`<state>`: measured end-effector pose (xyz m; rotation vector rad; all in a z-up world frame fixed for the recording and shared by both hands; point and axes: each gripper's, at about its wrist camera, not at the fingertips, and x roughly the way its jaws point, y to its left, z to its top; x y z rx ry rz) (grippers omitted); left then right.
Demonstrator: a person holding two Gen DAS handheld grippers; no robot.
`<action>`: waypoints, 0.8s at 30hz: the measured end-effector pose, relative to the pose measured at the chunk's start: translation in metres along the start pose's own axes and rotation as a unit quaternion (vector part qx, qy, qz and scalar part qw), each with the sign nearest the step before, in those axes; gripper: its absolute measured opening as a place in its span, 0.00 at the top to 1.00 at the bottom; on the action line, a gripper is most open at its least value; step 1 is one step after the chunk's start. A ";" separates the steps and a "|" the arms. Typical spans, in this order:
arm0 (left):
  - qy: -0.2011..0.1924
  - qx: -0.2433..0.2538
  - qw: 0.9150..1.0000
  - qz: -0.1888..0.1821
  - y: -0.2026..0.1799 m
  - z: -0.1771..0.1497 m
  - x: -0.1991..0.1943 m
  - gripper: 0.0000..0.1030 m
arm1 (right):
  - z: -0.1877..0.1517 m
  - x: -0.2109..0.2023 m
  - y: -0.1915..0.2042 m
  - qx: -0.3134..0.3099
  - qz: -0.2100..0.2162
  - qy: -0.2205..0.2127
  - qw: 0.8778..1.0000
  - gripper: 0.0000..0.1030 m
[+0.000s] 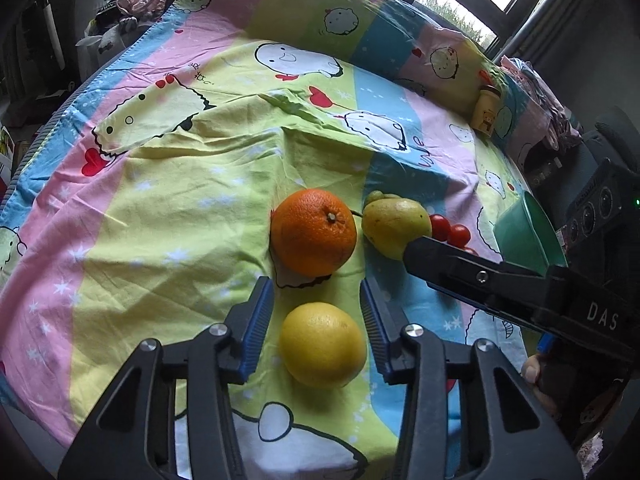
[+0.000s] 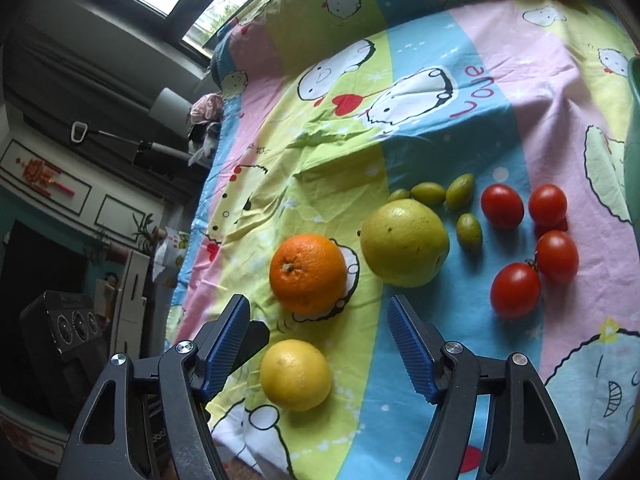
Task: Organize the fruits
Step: 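Move the right gripper toward the large yellow grapefruit beside the orange, then close the right gripper around the yellow grapefruit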
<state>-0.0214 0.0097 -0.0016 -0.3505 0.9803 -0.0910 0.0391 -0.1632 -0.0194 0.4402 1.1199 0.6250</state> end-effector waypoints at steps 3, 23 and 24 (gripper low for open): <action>0.005 0.001 1.000 0.008 -0.001 -0.009 -0.003 0.61 | -0.011 0.007 0.004 0.000 0.008 0.014 1.000 0.33; 0.026 -0.013 1.000 -0.007 -0.002 -0.032 0.002 0.62 | -0.031 0.039 0.005 -0.008 0.014 0.067 0.998 0.40; 0.026 -0.014 1.000 -0.008 -0.001 -0.032 0.001 0.62 | -0.031 0.040 0.005 -0.009 0.014 0.069 0.998 0.40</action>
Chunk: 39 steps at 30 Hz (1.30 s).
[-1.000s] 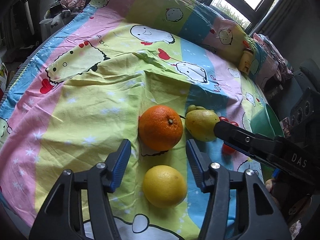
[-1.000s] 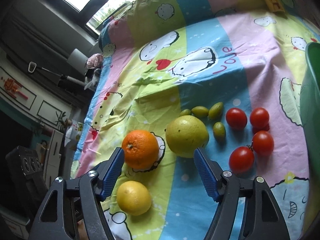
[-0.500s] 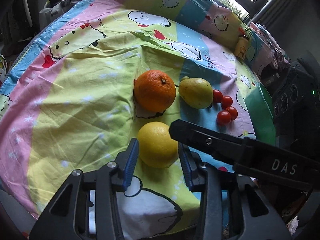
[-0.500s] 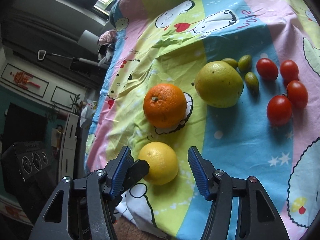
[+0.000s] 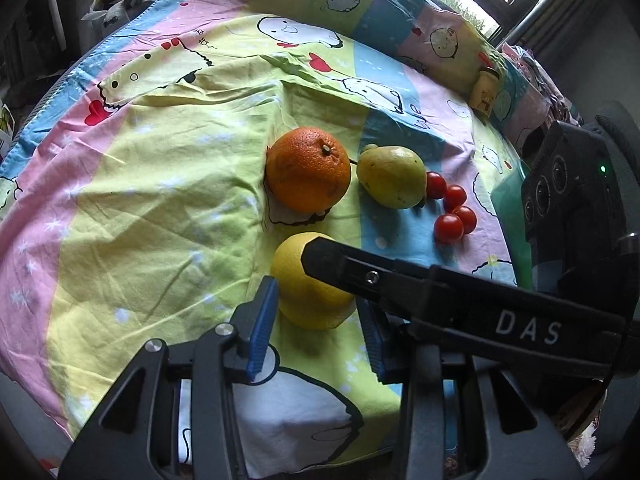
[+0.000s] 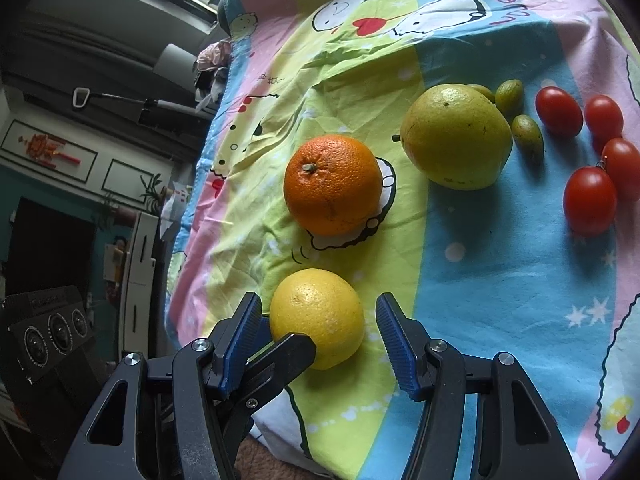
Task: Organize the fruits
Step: 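Close the right gripper around the yellow grapefruit, then lift the grapefruit with the right gripper and carry it toward the green bowl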
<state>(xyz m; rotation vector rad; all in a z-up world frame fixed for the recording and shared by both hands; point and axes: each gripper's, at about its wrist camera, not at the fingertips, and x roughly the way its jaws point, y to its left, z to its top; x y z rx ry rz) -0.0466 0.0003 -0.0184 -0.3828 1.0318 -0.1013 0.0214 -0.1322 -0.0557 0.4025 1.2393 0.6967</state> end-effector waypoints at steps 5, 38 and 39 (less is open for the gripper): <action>0.003 -0.008 1.000 -0.005 0.003 -0.001 0.000 0.60 | -0.001 0.004 0.000 -0.001 0.002 0.006 1.000 0.40; -0.020 0.032 0.998 -0.043 -0.020 0.012 0.001 0.56 | 0.009 -0.016 -0.004 -0.004 0.005 -0.023 1.000 0.45; -0.024 0.035 0.998 -0.044 -0.023 0.014 -0.001 0.56 | 0.011 -0.020 -0.003 -0.005 0.005 -0.028 1.000 0.45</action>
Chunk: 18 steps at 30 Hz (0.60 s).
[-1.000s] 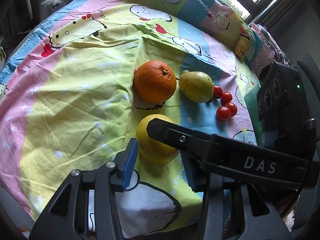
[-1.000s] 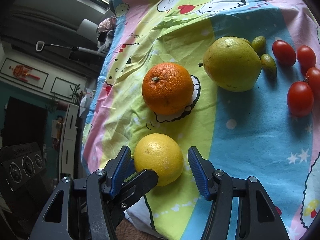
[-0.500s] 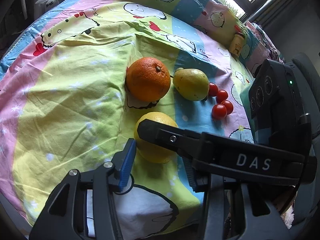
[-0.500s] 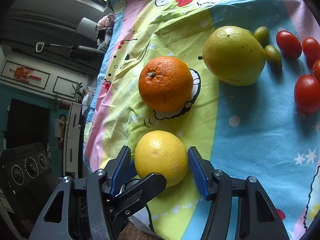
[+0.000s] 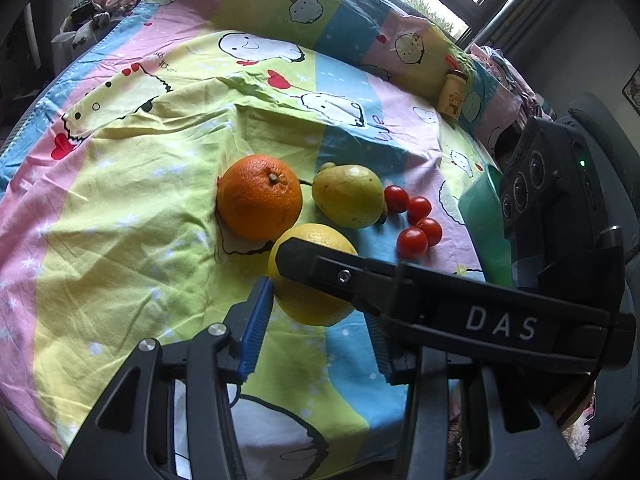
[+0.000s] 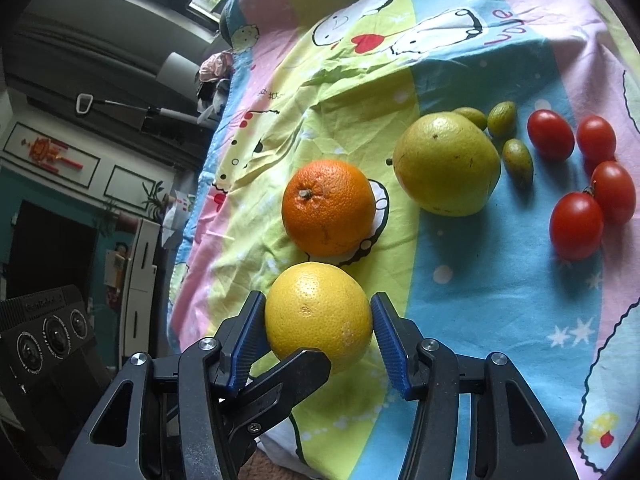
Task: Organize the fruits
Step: 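Lift the grapefruit with the right gripper and carry it toward the green bowl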
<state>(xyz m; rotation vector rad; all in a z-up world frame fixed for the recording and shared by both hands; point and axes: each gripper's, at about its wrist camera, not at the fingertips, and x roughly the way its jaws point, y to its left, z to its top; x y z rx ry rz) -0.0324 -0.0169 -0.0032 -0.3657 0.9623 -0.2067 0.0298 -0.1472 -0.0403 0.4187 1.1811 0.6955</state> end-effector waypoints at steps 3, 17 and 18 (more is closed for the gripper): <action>-0.014 0.010 1.000 -0.003 -0.009 0.011 -0.005 0.57 | 0.009 -0.012 0.004 -0.006 0.001 -0.017 1.000 0.45; -0.089 0.070 0.993 -0.036 -0.056 0.084 -0.034 0.57 | 0.071 -0.082 0.038 -0.041 -0.006 -0.108 0.993 0.45; -0.091 0.078 0.992 -0.037 -0.061 0.087 -0.034 0.57 | 0.073 -0.087 0.038 -0.042 -0.005 -0.116 0.992 0.45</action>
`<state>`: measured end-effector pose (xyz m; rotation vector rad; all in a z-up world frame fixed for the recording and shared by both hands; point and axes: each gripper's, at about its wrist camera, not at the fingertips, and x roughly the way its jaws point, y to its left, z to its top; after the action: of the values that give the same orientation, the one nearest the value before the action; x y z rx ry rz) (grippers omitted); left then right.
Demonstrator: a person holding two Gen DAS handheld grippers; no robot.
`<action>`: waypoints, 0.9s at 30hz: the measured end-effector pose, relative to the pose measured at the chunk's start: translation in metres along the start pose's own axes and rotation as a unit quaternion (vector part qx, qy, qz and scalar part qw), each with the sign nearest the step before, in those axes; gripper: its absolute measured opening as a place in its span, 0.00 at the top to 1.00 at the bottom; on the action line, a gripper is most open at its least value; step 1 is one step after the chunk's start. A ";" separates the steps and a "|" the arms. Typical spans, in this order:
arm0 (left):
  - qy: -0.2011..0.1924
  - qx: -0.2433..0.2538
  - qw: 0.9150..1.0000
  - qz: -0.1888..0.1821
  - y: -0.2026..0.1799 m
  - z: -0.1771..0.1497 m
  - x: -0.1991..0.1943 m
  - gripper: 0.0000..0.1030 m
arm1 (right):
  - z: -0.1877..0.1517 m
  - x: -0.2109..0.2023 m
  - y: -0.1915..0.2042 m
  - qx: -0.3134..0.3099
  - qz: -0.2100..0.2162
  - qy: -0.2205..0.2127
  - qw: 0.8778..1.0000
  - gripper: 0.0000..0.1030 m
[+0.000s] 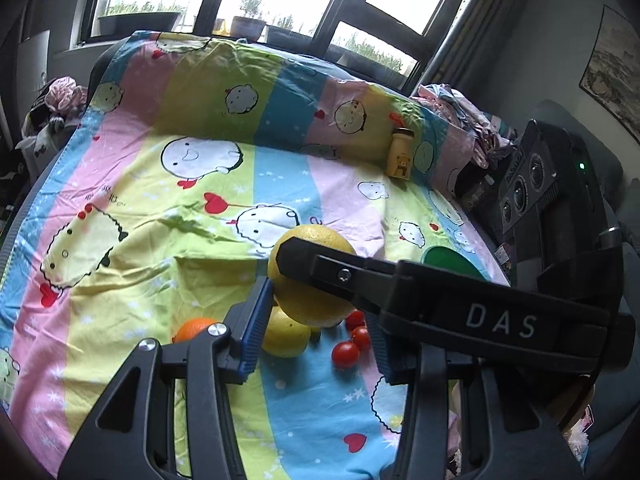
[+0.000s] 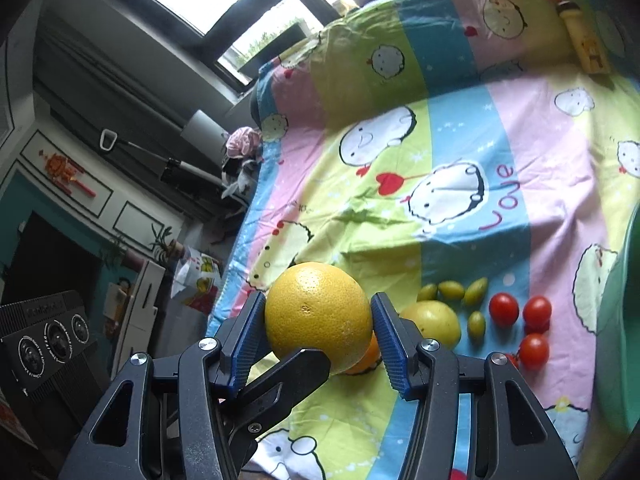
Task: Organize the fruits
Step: 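Lift the grapefruit with the right gripper and carry it toward the green bowl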
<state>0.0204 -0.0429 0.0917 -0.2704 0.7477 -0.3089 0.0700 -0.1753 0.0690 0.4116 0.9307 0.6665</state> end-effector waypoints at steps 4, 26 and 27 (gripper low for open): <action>0.005 0.038 0.999 -0.010 -0.017 0.011 0.009 0.57 | 0.006 -0.014 -0.014 0.015 0.003 -0.032 0.999 0.45; 0.016 0.073 0.995 -0.066 -0.046 -0.011 0.050 0.56 | -0.010 -0.036 -0.069 0.064 -0.045 -0.078 0.994 0.45; 0.018 0.072 0.995 -0.070 -0.047 -0.012 0.051 0.56 | -0.012 -0.038 -0.070 0.066 -0.048 -0.079 0.994 0.45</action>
<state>0.0389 -0.1069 0.0675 -0.1819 0.7393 -0.4998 0.0687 -0.2520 0.0436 0.5267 0.8408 0.4786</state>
